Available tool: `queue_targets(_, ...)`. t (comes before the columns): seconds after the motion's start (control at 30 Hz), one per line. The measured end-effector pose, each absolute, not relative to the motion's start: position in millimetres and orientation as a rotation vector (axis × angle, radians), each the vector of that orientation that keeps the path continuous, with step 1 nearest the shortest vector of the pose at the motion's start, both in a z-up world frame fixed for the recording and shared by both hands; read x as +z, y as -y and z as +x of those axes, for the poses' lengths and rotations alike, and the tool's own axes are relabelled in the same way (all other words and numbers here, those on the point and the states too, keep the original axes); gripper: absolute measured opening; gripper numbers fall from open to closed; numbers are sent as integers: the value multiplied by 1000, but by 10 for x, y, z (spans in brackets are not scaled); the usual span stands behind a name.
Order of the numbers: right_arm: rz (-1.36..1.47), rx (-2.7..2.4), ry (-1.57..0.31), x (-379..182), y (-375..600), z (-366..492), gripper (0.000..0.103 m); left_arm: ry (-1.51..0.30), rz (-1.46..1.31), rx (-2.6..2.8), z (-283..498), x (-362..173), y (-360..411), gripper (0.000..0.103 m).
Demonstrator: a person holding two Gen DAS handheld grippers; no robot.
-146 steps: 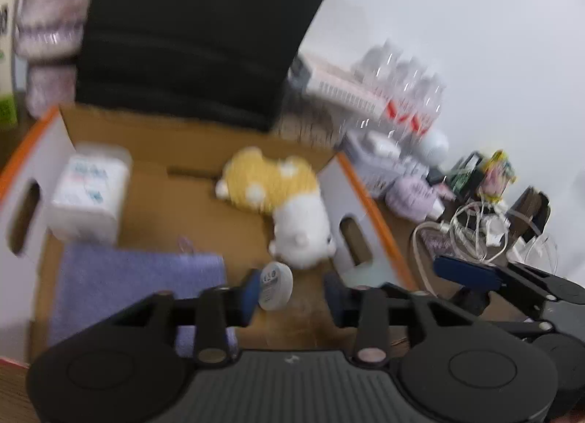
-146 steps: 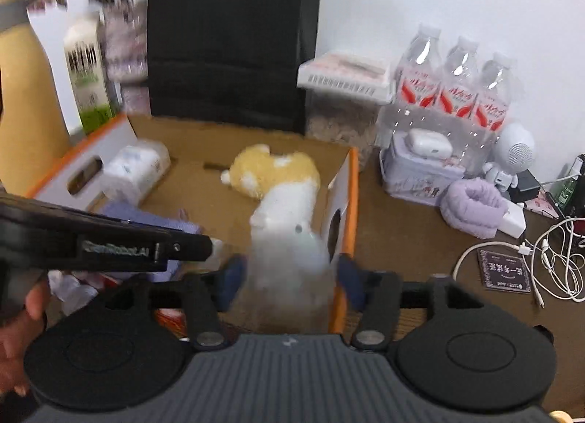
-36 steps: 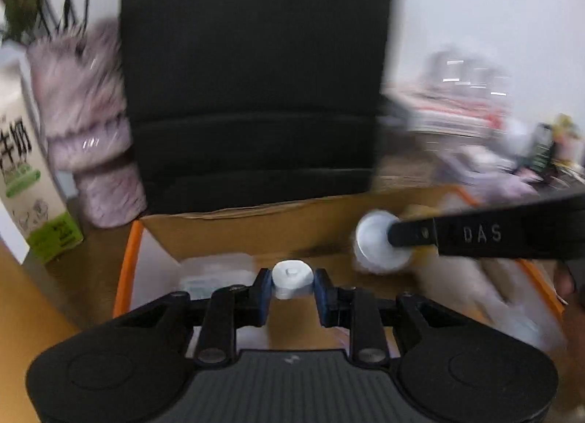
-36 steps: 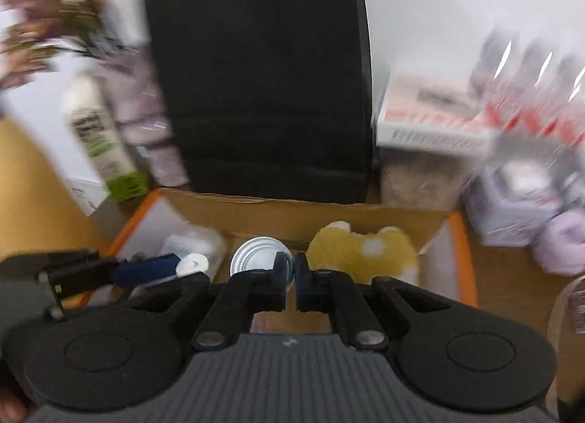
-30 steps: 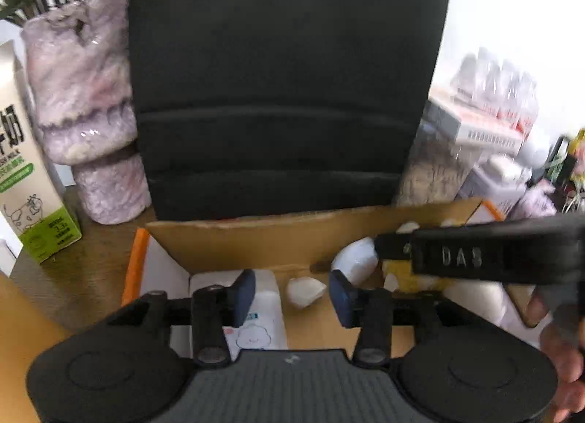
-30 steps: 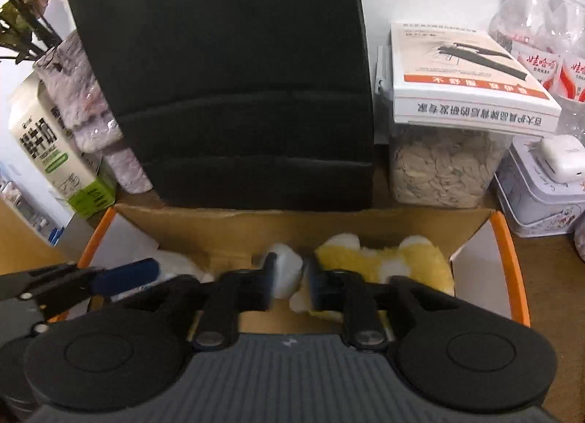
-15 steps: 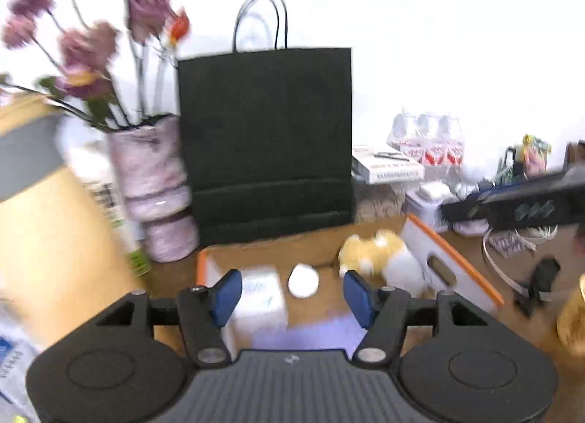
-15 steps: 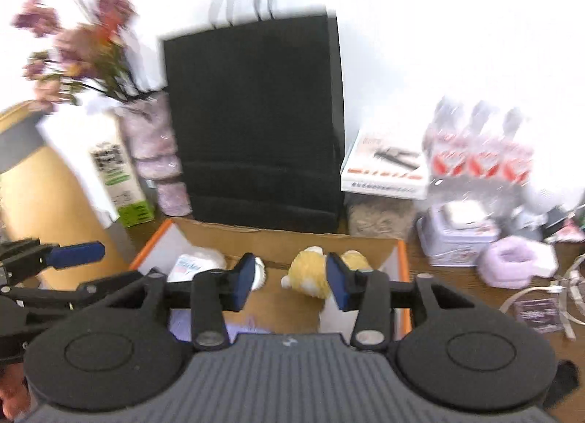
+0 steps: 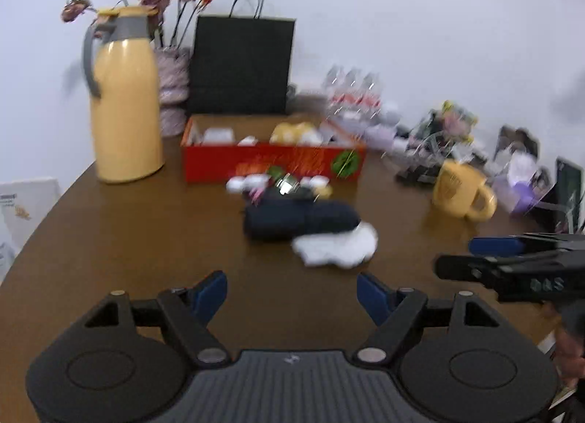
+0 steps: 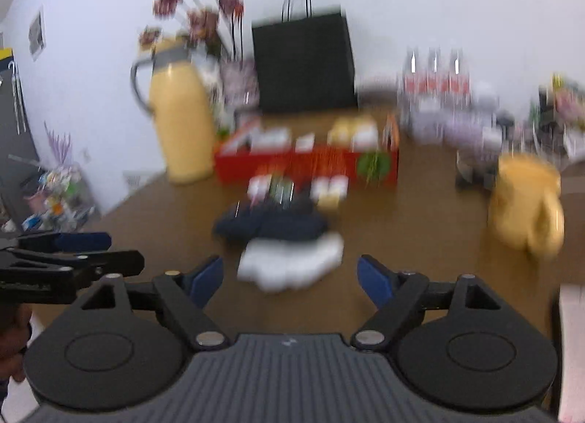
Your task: Organize objects
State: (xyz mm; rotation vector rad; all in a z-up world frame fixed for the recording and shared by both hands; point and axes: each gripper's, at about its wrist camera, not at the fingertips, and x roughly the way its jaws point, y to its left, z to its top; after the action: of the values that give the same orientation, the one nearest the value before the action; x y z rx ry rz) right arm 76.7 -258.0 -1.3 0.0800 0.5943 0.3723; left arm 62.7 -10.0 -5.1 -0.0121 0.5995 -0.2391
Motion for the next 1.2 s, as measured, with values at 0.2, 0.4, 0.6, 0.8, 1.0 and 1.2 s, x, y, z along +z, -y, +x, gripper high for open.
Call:
queue_targets(0.2,9,354,-603,-107,2451,661,82,-579,-71,-207,767,-13,24,77)
queue_targets(0.4,-20,347,-570,-81,2415,872,80,-583,-59,-192,1109,-44,-28,77)
queue_targets(0.6,-40,315,-547,-107,2402,1546,68,-557,25,-170,2170,-159,-162,72)
queue_targets(0.8,25,377,-559,-89,2246,2502,37,-638,20,-199,3309,-430,-266,47)
queue_targets(1.0,19,582,-607,-85,1633,3239,25,-659,37,-247,3613,-579,-461,46)
queue_targets(1.2,-104,586,-718,-469,1187,3666,23,-658,-47,-301,3590,-606,-570,45)
